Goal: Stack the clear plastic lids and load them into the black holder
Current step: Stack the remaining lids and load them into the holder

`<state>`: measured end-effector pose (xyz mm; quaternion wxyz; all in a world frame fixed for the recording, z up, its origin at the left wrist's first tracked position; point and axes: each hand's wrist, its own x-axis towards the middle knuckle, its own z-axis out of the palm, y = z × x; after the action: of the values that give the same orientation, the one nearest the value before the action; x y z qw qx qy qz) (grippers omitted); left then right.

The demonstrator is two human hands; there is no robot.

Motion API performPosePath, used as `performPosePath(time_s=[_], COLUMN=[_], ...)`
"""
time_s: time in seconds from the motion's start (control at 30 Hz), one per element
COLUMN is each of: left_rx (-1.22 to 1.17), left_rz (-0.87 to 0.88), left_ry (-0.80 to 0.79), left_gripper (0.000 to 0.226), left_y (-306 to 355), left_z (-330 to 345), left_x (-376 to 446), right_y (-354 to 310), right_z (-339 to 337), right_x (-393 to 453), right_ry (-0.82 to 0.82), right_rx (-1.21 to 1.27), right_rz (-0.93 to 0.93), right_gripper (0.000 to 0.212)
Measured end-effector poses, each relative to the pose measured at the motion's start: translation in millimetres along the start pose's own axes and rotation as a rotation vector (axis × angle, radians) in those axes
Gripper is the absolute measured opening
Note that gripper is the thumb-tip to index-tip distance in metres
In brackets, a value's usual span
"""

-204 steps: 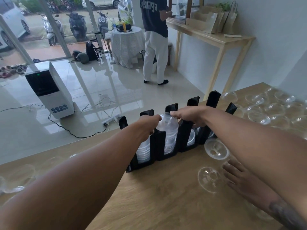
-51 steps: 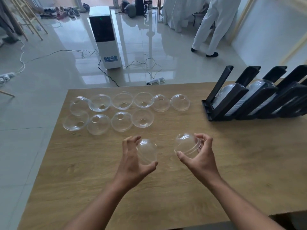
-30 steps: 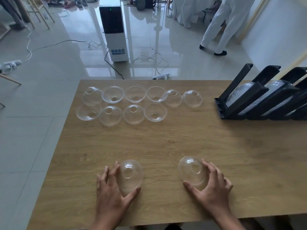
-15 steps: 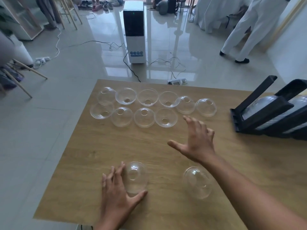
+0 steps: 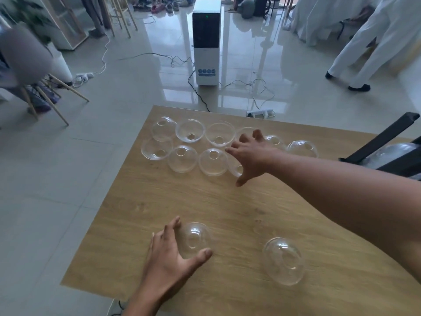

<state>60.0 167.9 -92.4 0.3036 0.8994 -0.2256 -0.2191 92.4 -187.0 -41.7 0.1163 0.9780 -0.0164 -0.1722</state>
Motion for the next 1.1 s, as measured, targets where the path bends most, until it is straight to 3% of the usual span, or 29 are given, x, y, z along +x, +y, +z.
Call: performPosePath(time_s=[0.13,0.27,0.5,0.67,0.93,1.1], left_rx=[0.004,0.215,0.530,0.600,0.632,0.502], left_rz=[0.008,0.095,0.232,0.259,0.325,0.442], left_ry=[0.093,0.170,0.092,0.052,0.047,0.125], left_gripper=[0.099,0.081,0.089,0.093,0.101,0.098], left_y=[27,61,110,117,117,123], left_z=[-12,-11,4,15,17,1], left_x=[32,94,184,208,216,186], right_y=[-2,-5,-29,-68,-138,-173], right_z=[-10,-20,-19,5,65,111], right_x=[-14,-56,-171,-238,-285,-276], right_ry=[0.035,0.132,0.348,0.574,0.903,0.947], right_rx=[0.056,0.290,0.978,1.107,1.319,1.375], right_rz=[0.058,0.192,0.456,0.697,0.821,0.884], right_gripper=[0.119,0.112,0.085,0.078,0.082,0.086])
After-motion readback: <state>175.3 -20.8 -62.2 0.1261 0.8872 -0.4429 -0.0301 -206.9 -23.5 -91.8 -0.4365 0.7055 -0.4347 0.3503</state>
